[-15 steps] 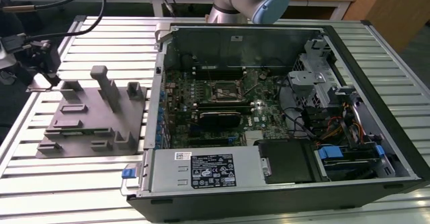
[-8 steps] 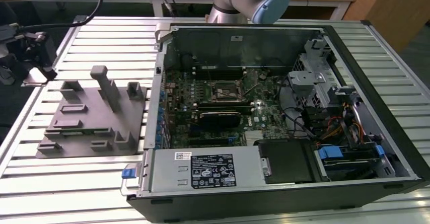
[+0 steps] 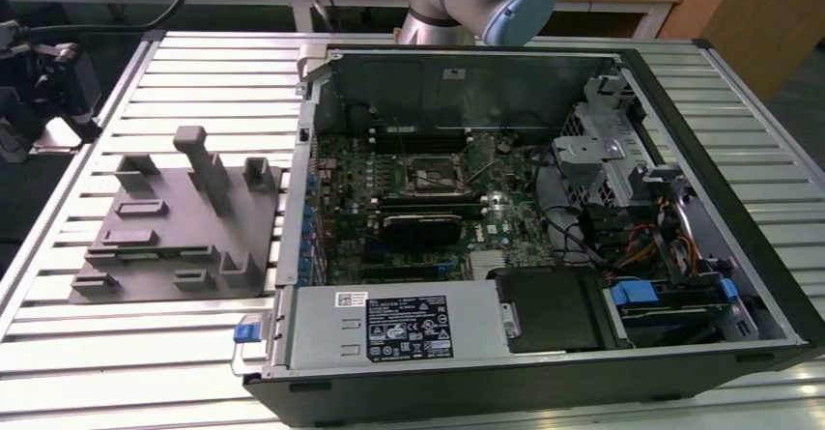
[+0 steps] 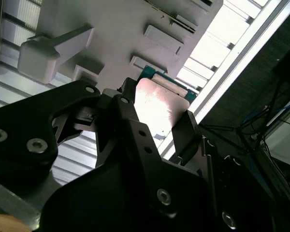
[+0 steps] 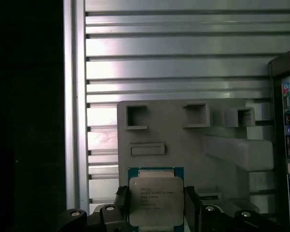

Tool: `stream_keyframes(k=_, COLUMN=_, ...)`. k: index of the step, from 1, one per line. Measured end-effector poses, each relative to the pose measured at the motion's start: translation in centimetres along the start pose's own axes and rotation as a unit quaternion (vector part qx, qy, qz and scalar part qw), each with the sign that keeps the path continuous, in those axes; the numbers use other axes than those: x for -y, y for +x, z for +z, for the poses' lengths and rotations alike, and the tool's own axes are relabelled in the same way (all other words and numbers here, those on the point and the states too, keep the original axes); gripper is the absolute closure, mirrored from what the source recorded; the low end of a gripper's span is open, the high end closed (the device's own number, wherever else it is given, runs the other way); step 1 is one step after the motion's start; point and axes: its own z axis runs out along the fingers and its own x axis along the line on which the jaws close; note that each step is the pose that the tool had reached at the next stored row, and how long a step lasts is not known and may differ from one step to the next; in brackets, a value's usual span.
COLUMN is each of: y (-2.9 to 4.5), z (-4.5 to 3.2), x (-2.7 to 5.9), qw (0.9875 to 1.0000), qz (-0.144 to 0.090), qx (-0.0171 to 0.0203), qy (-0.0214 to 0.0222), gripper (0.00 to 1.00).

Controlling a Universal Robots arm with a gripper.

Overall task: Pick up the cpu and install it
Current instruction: 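Pick up the cpu and move it towards the insertion slot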

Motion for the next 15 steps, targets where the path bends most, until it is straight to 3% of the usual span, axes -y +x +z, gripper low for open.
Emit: stream_keyframes(k=15, y=-0.13, z=-3.73, x=-0.20, qw=1.0000, qz=0.000, qx=0.0038, qy=-0.0002, gripper=0.46)
